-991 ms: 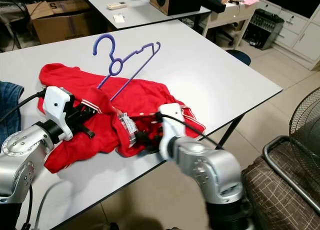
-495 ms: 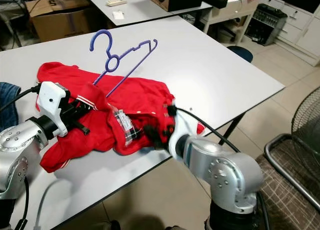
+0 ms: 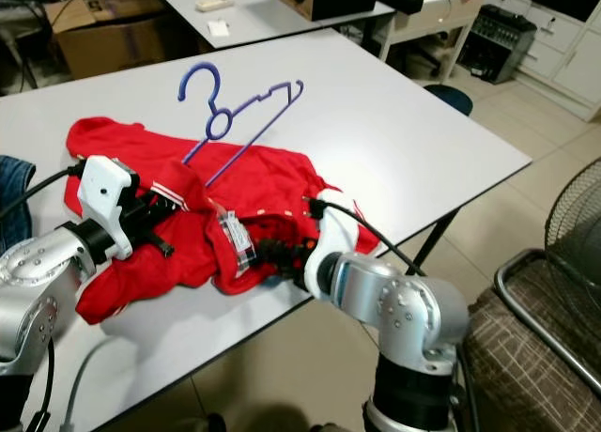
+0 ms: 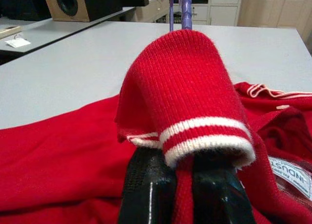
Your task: Hang hanger
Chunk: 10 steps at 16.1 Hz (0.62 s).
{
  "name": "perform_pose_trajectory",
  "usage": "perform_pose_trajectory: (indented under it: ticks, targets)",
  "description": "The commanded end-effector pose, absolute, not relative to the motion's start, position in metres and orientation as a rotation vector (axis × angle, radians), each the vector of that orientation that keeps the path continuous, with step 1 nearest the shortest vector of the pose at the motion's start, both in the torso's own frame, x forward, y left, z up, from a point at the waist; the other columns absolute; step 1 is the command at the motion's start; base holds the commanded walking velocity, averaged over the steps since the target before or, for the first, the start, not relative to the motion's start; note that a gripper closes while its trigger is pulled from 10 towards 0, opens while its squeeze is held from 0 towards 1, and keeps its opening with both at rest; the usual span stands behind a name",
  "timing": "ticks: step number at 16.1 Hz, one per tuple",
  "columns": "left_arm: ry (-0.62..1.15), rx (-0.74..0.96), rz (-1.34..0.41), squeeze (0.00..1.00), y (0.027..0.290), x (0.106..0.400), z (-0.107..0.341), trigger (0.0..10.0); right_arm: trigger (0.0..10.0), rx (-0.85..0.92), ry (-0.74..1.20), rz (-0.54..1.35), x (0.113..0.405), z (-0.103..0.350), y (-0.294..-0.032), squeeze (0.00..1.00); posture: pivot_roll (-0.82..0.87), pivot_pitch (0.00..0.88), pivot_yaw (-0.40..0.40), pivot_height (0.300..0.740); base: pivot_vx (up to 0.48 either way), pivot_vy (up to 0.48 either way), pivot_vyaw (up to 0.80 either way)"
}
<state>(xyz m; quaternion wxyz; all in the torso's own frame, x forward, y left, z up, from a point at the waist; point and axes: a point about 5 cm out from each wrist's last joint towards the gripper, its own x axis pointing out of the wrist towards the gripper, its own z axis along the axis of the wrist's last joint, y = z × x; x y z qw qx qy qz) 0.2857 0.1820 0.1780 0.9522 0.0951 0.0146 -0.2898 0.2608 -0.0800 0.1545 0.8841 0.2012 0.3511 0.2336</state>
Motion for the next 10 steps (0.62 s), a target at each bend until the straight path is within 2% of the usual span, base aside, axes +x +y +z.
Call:
perform_pose_trajectory:
  ticks: [1, 3, 4, 6, 8, 9, 10]
  targets:
    - [0.033, 0.194, -0.598, 0.00, 0.1806, 0.2841, 0.1778, 10.0, 4.0, 0.436, 0.757, 0.484, 0.2622, 0.1508, -0.0808, 0.00, 0.00, 0.085, -0.059, 0.740, 0.000, 0.000, 0.00]
    - [0.034, 0.194, -0.597, 0.00, 0.1804, 0.2836, 0.1777, 10.0, 3.9, 0.440, 0.764, 0.480, 0.2645, 0.1483, -0.0807, 0.00, 0.00, 0.085, -0.059, 0.740, 0.000, 0.000, 0.00]
    - [0.036, 0.194, -0.599, 0.00, 0.1801, 0.2824, 0.1771, 10.0, 2.9, 0.458, 0.782, 0.481, 0.2667, 0.1456, -0.0801, 0.00, 0.00, 0.084, -0.062, 0.740, 0.000, 0.000, 0.00]
    - [0.039, 0.194, -0.601, 0.00, 0.1798, 0.2812, 0.1767, 10.0, 2.3, 0.464, 0.797, 0.473, 0.2692, 0.1423, -0.0805, 0.00, 0.01, 0.088, -0.064, 0.740, 0.000, 0.000, 0.00]
    - [0.040, 0.194, -0.601, 0.00, 0.1797, 0.2811, 0.1767, 10.0, 2.2, 0.472, 0.797, 0.472, 0.2695, 0.1422, -0.0804, 0.00, 0.01, 0.088, -0.064, 0.740, 0.000, 0.000, 0.00]
    - [0.041, 0.194, -0.602, 0.00, 0.1797, 0.2808, 0.1767, 10.0, 0.7, 0.476, 0.797, 0.475, 0.2703, 0.1422, -0.0802, 0.00, 0.01, 0.091, -0.064, 0.740, 0.000, 0.000, 0.00]
    - [0.043, 0.195, -0.603, 0.00, 0.1795, 0.2806, 0.1765, 10.0, 0.0, 0.475, 0.793, 0.477, 0.2711, 0.1426, -0.0802, 0.00, 0.01, 0.094, -0.062, 0.740, 0.000, 0.000, 0.00]
